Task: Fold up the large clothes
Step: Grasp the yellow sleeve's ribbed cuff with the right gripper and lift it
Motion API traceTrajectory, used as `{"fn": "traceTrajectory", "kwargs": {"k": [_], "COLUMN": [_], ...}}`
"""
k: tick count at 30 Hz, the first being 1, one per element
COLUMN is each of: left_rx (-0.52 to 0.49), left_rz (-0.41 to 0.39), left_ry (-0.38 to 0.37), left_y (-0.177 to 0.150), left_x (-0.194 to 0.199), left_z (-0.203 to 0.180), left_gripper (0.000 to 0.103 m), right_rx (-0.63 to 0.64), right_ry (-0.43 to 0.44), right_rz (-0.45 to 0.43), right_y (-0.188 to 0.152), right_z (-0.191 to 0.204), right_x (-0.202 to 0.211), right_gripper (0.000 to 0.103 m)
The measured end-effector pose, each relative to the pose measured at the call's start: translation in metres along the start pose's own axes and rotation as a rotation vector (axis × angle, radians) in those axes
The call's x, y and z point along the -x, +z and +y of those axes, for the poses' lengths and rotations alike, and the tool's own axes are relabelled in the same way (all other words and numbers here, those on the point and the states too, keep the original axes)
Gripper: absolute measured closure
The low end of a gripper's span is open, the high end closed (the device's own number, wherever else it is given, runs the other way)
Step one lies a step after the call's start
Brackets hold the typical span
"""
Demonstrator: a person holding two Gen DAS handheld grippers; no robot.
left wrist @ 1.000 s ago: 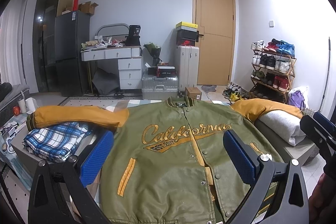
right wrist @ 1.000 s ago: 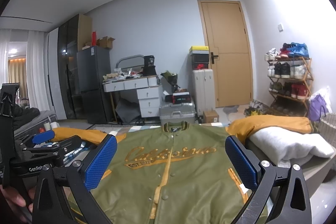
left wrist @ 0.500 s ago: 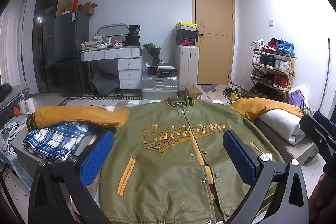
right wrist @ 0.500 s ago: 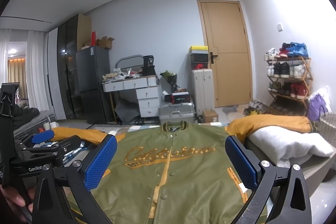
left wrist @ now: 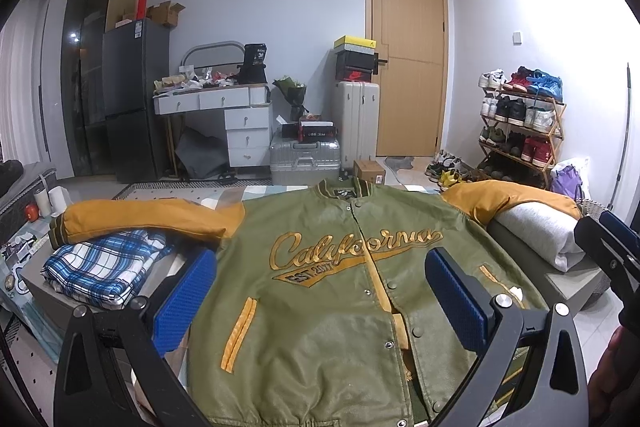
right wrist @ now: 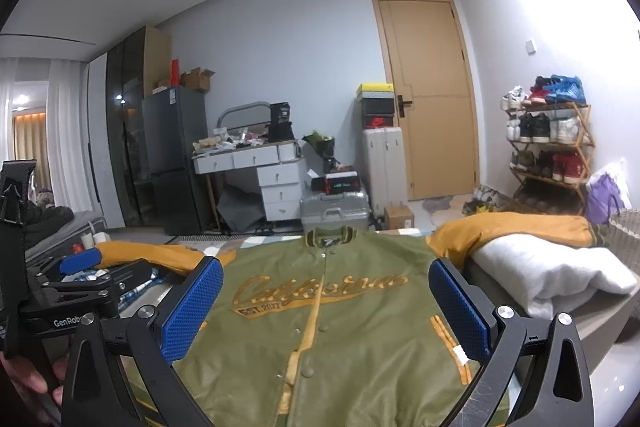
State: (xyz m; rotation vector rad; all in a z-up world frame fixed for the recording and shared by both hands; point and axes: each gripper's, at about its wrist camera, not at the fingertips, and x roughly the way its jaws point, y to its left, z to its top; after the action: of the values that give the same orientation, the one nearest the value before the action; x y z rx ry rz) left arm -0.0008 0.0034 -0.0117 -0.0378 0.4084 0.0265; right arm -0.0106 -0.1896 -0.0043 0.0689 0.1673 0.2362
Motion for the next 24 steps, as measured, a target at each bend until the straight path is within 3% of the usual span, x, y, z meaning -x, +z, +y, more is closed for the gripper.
{"fn": "traceTrajectory", "kwargs": {"k": [6, 12, 17, 20, 24], "left_rx": [-0.042, -0.073, -0.095, -0.115, -0.146], "left_rz": [0.073, 0.181, 0.25, 0.285, 0.326], "left_ry": [-0.018, -0.037, -0.031, -0.022, -0.005], "left_y": [-0.008, -0.02, -0.025, -0.027, -0.031], "left_x": [-0.034, -0.077, -0.104, -0.116, -0.133], "left_z": [-0.013, -0.025, -0.031, -0.035, -0.042], "left_gripper": [0.001, 0.001, 0.001, 0.001, 0.001], "right_rx": [-0.119, -0.291, -0.429, -0.579, -0.741], "right_ry": [-0.02, -0.177, -0.257, -0.291, -0.266], "right_rz": [0.047, 0.118, 0.175, 0.216, 0.244], "right_y": [0.0, 0.005, 0.012, 0.01, 0.005], "right_z": [-0.054, -0.172, -0.269, -0.333, -0.403], "right_x": [-0.024, -0.05, -0.066, -0.077, -0.098], "right_gripper": [0.0, 0.0, 0.0, 0.0, 0.0]}}
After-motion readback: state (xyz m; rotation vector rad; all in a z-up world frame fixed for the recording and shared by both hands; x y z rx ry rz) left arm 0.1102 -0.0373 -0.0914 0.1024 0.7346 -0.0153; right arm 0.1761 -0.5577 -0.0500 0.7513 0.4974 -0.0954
